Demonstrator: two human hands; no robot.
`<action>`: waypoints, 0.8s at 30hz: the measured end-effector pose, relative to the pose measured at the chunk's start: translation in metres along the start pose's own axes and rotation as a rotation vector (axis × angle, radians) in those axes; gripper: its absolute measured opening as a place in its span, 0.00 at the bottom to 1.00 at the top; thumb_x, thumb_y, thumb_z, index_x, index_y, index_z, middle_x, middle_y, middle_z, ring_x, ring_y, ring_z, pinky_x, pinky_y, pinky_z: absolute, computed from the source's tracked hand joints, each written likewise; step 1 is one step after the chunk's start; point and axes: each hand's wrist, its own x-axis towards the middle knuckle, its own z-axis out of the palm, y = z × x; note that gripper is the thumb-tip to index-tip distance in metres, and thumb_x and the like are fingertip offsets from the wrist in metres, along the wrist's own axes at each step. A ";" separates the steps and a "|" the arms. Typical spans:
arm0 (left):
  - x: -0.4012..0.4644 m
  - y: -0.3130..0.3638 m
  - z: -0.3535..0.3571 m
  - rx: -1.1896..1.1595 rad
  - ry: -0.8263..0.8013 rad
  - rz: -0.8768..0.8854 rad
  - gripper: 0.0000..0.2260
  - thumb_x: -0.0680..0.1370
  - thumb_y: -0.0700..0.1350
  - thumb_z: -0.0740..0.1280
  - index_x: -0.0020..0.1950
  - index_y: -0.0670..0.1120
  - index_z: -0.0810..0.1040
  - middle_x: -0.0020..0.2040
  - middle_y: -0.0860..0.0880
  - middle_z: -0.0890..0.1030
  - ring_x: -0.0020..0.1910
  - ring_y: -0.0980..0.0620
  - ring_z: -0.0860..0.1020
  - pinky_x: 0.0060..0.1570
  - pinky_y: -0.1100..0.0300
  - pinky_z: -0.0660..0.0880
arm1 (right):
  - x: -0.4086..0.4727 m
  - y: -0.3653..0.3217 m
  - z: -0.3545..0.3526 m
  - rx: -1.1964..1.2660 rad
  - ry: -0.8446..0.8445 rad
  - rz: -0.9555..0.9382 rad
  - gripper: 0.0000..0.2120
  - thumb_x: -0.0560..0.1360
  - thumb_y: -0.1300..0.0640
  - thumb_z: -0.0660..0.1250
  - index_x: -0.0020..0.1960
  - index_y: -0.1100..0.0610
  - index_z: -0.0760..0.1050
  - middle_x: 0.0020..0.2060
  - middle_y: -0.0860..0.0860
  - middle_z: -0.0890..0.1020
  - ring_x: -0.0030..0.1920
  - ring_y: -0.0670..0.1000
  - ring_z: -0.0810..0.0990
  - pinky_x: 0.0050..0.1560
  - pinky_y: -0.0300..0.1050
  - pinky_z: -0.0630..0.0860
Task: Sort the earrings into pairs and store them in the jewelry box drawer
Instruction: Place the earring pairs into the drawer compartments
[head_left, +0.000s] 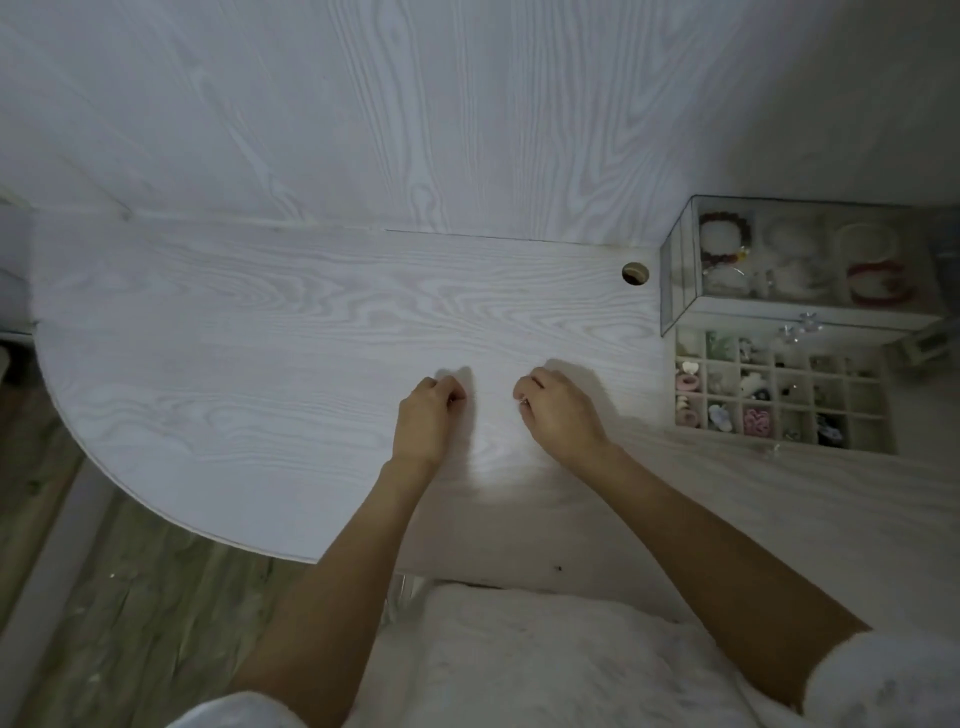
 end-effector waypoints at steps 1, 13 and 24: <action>-0.006 0.006 0.003 0.007 -0.009 0.013 0.06 0.77 0.38 0.61 0.46 0.41 0.77 0.43 0.45 0.76 0.38 0.49 0.72 0.39 0.63 0.64 | -0.012 0.004 -0.002 0.011 0.013 0.014 0.06 0.75 0.64 0.62 0.50 0.62 0.76 0.47 0.57 0.78 0.47 0.56 0.75 0.42 0.50 0.77; -0.045 0.064 0.038 0.022 -0.086 0.131 0.05 0.76 0.36 0.62 0.46 0.40 0.78 0.45 0.43 0.77 0.40 0.47 0.75 0.41 0.59 0.70 | -0.116 0.055 -0.023 0.255 0.072 0.127 0.04 0.71 0.68 0.67 0.43 0.61 0.78 0.43 0.57 0.78 0.44 0.56 0.76 0.44 0.45 0.72; -0.055 0.110 0.072 -0.035 -0.107 0.241 0.04 0.73 0.35 0.66 0.44 0.40 0.80 0.43 0.42 0.79 0.40 0.45 0.77 0.40 0.58 0.71 | -0.176 0.123 -0.101 0.293 0.471 0.425 0.03 0.71 0.67 0.69 0.42 0.61 0.78 0.40 0.55 0.78 0.37 0.51 0.76 0.41 0.41 0.73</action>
